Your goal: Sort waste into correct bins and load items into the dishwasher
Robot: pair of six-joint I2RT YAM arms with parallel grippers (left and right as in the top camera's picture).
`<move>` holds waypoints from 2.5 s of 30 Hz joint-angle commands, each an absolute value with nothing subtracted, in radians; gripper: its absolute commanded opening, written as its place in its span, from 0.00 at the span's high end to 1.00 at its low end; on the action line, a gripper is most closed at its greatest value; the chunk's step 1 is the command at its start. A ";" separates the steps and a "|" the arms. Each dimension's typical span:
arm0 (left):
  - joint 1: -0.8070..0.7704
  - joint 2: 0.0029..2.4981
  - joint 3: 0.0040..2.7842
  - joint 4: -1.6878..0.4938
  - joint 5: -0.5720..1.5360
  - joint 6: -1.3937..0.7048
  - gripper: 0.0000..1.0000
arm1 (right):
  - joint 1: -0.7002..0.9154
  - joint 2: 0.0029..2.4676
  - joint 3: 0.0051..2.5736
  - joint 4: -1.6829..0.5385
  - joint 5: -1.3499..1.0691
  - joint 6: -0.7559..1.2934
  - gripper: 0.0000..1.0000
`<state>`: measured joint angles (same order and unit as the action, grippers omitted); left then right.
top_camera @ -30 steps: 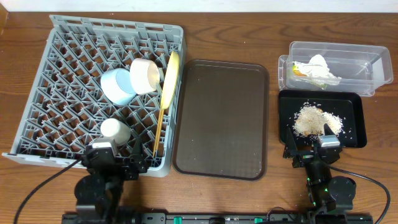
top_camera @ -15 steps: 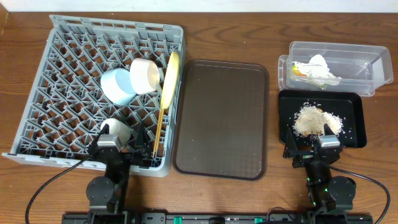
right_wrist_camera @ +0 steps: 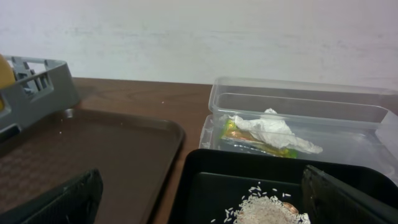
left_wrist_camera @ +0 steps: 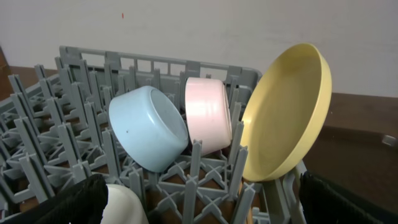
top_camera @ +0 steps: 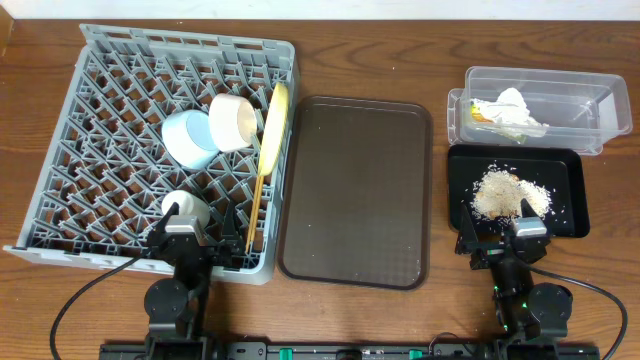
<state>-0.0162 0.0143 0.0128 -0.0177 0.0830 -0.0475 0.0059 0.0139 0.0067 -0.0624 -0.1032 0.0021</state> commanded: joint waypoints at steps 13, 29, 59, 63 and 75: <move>-0.019 0.037 0.004 -0.063 0.109 -0.030 0.02 | 0.014 0.011 0.006 -0.065 -0.102 -0.013 0.01; -0.019 0.002 0.004 -0.063 0.109 -0.030 0.02 | 0.014 0.011 0.006 -0.065 -0.102 -0.013 0.01; -0.019 0.004 0.004 -0.062 0.108 -0.030 0.02 | 0.014 0.011 0.006 -0.065 -0.102 -0.013 0.01; -0.019 0.004 0.004 -0.062 0.109 -0.030 0.02 | 0.014 0.011 0.006 -0.065 -0.102 -0.013 0.01; -0.019 0.004 0.004 -0.062 0.109 -0.030 0.02 | 0.014 0.011 0.006 -0.065 -0.102 -0.013 0.01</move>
<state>-0.0162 0.0120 0.0135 -0.0189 0.0830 -0.0471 0.0059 0.0139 0.0067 -0.0624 -0.1032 0.0021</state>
